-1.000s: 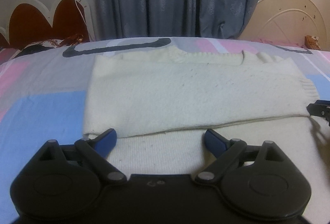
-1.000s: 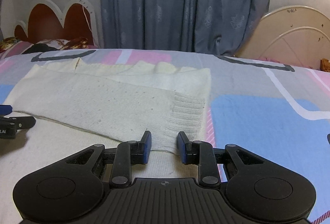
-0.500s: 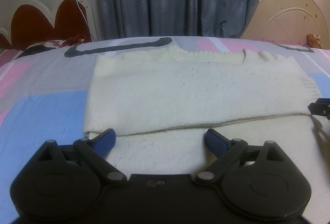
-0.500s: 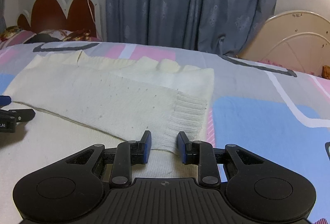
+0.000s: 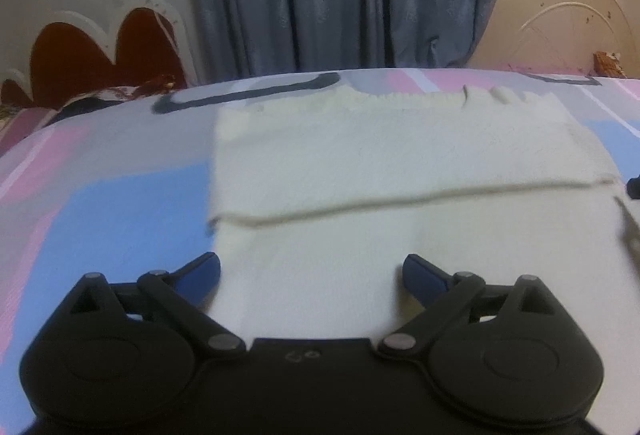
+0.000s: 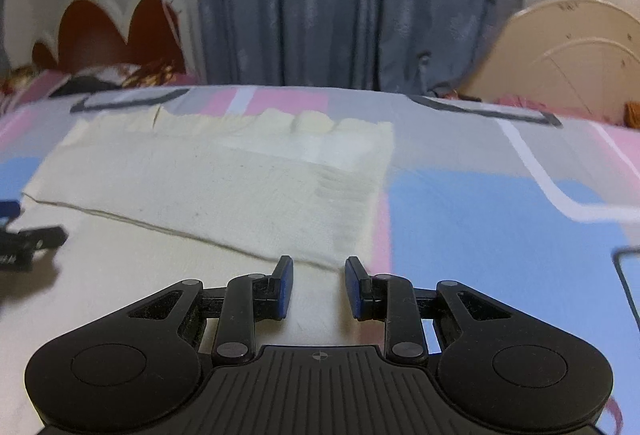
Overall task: Fold small clothes
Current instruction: 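Move both grippers to the sweater hem and grasp it with the left gripper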
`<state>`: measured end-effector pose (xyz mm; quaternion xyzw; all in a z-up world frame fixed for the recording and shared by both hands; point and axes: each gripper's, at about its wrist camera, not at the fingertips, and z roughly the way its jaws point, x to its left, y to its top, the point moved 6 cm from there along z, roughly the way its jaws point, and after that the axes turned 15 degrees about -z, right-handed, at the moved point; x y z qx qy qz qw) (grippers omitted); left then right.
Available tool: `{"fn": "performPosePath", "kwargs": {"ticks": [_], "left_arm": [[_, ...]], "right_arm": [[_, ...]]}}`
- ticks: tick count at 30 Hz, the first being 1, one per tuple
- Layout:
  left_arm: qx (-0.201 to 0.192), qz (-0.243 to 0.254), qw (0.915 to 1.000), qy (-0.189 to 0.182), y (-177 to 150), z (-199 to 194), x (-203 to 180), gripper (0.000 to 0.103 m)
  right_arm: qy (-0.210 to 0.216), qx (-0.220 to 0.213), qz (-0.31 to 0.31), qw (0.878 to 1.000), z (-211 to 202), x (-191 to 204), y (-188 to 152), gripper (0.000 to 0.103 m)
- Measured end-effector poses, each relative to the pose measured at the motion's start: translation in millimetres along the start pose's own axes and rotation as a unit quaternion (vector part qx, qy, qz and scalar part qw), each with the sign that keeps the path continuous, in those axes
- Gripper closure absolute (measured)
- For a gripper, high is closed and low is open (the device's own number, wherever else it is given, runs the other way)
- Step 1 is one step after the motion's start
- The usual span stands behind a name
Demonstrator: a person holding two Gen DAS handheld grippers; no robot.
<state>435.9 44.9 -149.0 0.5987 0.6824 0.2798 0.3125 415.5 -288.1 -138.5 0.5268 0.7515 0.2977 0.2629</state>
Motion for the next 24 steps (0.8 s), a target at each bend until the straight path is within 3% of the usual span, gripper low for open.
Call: {"fn": "performPosePath", "kwargs": {"ticks": [3, 10, 14, 20, 24], "left_arm": [[0.008, -0.019, 0.9998, 0.009, -18, -20, 24, 0.012], [0.023, -0.044, 0.9987, 0.012, -58, -72, 58, 0.017], [0.034, -0.04, 0.9986, -0.006, -83, -104, 64, 0.027], [0.047, -0.071, 0.9961, -0.023, -115, -141, 85, 0.027], [0.054, -0.081, 0.9946, -0.035, -130, -159, 94, 0.027]], "right_arm": [[0.01, 0.002, 0.021, 1.0, -22, -7, -17, 0.06], [0.039, 0.004, 0.055, 0.998, -78, 4, -58, 0.06], [0.062, 0.012, 0.089, 0.994, -109, 13, -87, 0.06], [0.109, 0.027, 0.116, 0.987, -150, 32, -130, 0.06], [0.112, 0.028, 0.111, 0.987, -175, 44, -150, 0.06]]}}
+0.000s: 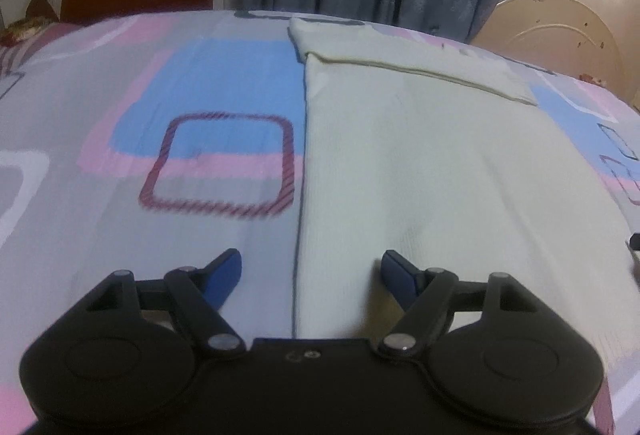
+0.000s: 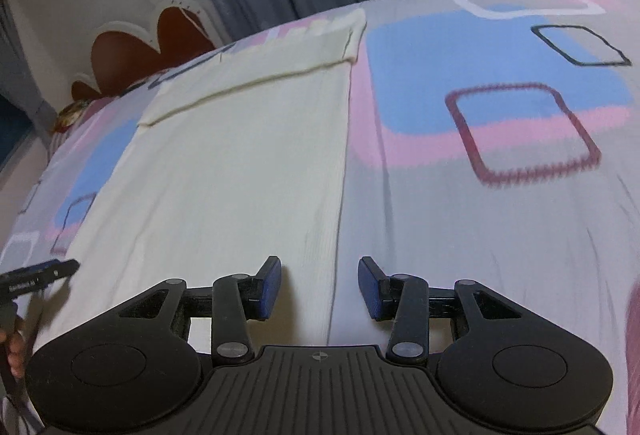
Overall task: Fold small clothes
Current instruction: 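Move both grippers to the sweater hem and grasp it with the left gripper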
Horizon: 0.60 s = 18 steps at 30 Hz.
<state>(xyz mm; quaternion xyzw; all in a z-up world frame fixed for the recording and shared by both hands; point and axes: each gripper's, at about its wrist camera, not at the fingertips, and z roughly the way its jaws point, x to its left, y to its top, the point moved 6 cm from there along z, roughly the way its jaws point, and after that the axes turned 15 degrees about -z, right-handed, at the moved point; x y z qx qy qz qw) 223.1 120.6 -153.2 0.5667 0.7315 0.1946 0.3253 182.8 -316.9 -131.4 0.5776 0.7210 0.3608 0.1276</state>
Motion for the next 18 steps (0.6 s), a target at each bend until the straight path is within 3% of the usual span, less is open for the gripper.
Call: {"fn": "performPosePath", "kwargs": {"ticks": [6, 13, 18], "left_arm": [[0.017, -0.021, 0.9993, -0.025, -23, -25, 9, 0.029], [0.036, -0.05, 0.9943, -0.086, -41, -41, 12, 0.03], [0.049, -0.104, 0.9861, -0.12, -33, -35, 18, 0.049]], "right_arm": [[0.009, -0.006, 0.016, 1.0, -27, 16, -33, 0.061], [0.039, -0.016, 0.037, 0.998, -44, 27, -53, 0.061], [0.068, -0.027, 0.086, 0.994, -41, 19, -49, 0.061]]}}
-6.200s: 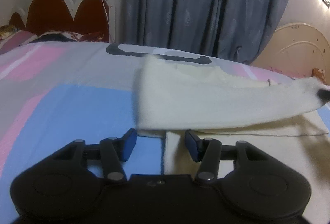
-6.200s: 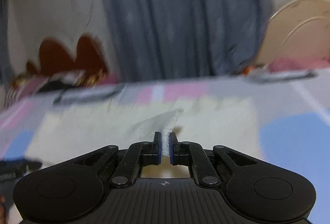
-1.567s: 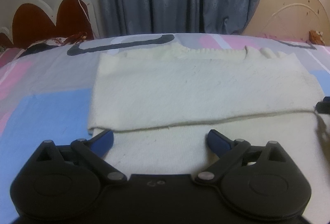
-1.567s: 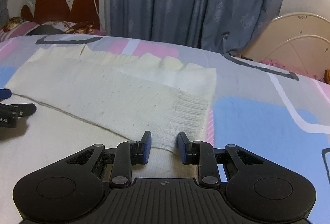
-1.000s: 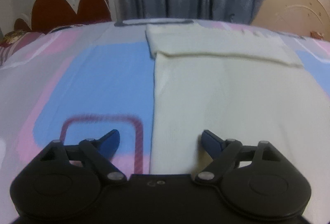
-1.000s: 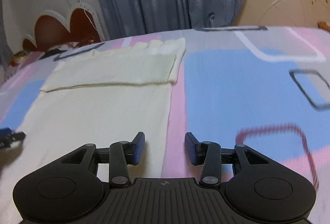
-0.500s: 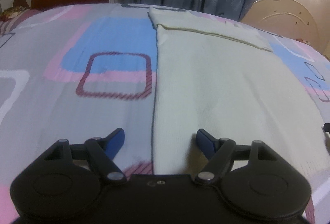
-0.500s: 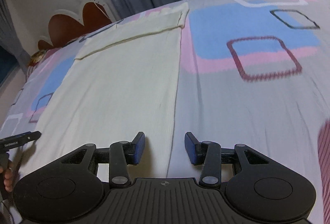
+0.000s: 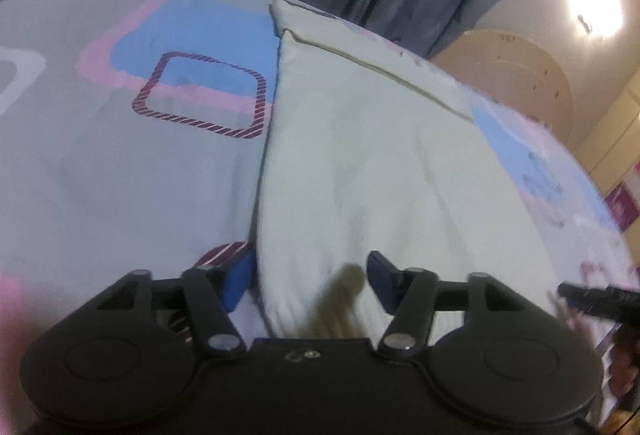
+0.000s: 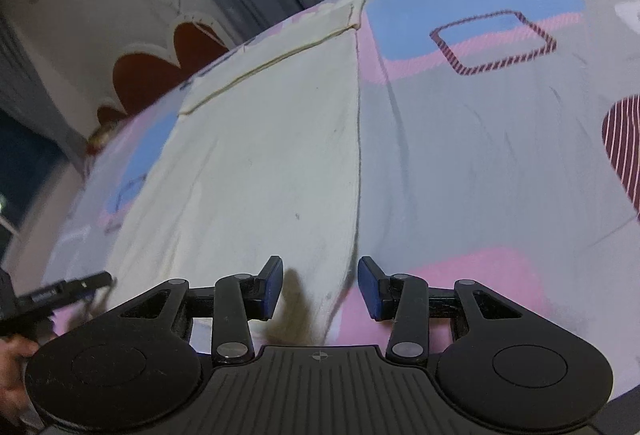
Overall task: Fold small clothes
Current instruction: 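Move both grippers to the sweater hem and grasp it with the left gripper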
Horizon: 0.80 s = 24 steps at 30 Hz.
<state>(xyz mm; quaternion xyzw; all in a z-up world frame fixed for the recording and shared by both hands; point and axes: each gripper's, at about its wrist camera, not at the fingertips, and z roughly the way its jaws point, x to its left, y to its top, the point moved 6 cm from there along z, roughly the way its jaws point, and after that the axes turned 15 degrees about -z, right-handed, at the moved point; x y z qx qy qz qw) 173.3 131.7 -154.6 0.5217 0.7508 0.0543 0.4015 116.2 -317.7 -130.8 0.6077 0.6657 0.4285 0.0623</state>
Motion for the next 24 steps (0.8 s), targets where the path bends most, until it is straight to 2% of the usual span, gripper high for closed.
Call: {"fn": "performPosePath", "kwargs": {"ticks": [6, 9, 10, 11, 12, 13, 15, 17, 24], "left_arm": [[0.015, -0.039, 0.9985, -0.034, 10, 12, 1, 0.053], [0.026, -0.028, 0.9985, -0.04, 8, 13, -4, 0.054], [0.029, -0.016, 0.9989, -0.034, 5, 13, -6, 0.056], [0.03, -0.001, 0.9992, -0.025, 3, 14, -8, 0.056], [0.03, 0.017, 0.9993, -0.017, 2, 15, -12, 0.056], [0.029, 0.032, 0.999, -0.007, 1, 16, -15, 0.057], [0.026, 0.047, 0.9985, 0.005, 0, 18, -19, 0.062], [0.025, 0.046, 0.9986, 0.009, 0, 18, -18, 0.075], [0.025, 0.032, 0.9991, 0.008, 2, 16, -11, 0.089]], "right_arm": [[0.03, -0.011, 0.042, 0.999, 11, -4, 11, 0.061], [0.044, -0.013, 0.051, 0.998, 12, -3, 14, 0.061], [0.047, -0.012, 0.048, 0.998, 12, -1, 13, 0.063], [0.049, -0.006, 0.045, 0.998, 11, 0, 11, 0.074], [0.05, -0.002, 0.042, 0.998, 12, 0, 10, 0.08], [0.05, 0.0, 0.041, 0.998, 13, 1, 8, 0.08], [0.05, -0.002, 0.044, 0.998, 13, 1, 6, 0.081], [0.049, -0.004, 0.048, 0.998, 14, 2, 6, 0.081], [0.042, 0.005, 0.027, 0.999, 18, 9, 9, 0.081]]}}
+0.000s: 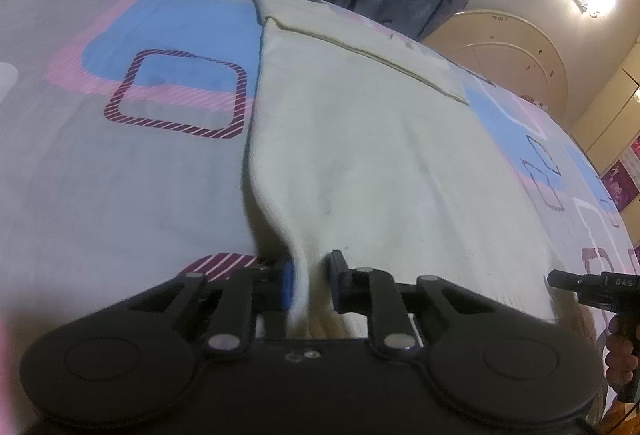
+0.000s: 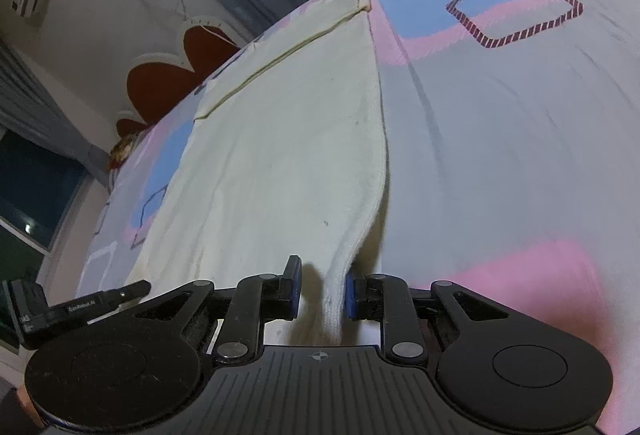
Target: Fold small clothes
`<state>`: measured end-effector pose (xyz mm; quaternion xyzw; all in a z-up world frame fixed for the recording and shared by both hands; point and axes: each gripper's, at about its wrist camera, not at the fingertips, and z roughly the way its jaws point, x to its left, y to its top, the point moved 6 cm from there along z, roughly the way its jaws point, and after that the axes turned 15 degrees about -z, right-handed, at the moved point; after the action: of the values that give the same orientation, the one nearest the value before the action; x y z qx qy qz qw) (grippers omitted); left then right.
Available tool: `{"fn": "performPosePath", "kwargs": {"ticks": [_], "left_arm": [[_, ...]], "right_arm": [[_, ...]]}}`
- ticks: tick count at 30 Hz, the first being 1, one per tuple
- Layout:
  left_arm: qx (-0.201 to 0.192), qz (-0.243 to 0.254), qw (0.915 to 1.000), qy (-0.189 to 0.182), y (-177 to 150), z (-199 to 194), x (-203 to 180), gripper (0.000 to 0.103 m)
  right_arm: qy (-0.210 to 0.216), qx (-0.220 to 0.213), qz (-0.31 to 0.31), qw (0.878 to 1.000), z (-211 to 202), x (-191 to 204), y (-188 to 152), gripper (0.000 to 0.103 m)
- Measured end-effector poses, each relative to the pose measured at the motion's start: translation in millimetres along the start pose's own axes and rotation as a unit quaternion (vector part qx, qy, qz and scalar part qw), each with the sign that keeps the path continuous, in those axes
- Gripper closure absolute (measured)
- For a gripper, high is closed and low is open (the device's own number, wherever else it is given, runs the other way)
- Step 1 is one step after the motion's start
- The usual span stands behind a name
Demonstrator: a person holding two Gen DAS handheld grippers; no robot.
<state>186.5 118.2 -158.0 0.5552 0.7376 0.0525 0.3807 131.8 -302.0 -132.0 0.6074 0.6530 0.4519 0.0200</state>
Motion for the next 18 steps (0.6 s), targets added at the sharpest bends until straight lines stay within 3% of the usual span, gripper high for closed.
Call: {"fn": "performPosePath", "kwargs": {"ticks": [2, 3, 7, 9, 11, 13, 18], "left_arm": [[-0.003, -0.002, 1.0, -0.004, 0, -3, -2, 0.096], [-0.01, 0.001, 0.9999, -0.006, 0, -7, -5, 0.097], [-0.054, 0.015, 0.9982, -0.022, 3, -24, -13, 0.097], [-0.047, 0.01, 0.9988, -0.006, 1, -17, -5, 0.099], [-0.028, -0.01, 0.9996, -0.001, -2, -9, 4, 0.099], [-0.029, -0.037, 0.9986, -0.023, 2, -15, 8, 0.099], [-0.041, -0.102, 0.9911, -0.074, 19, -28, 11, 0.099]], "right_arm": [[-0.005, -0.001, -0.01, 1.0, -1, 2, 1, 0.085], [-0.008, -0.002, -0.019, 1.0, -2, 4, 1, 0.101], [-0.026, -0.029, -0.063, 0.997, -17, 19, 9, 0.101], [-0.03, -0.04, -0.072, 0.996, -19, 20, 10, 0.101], [-0.041, -0.011, -0.058, 0.997, -7, 11, 5, 0.101], [-0.041, -0.003, -0.054, 0.998, -3, 11, 4, 0.101], [-0.021, -0.043, -0.07, 0.996, -18, 27, 29, 0.101]]}}
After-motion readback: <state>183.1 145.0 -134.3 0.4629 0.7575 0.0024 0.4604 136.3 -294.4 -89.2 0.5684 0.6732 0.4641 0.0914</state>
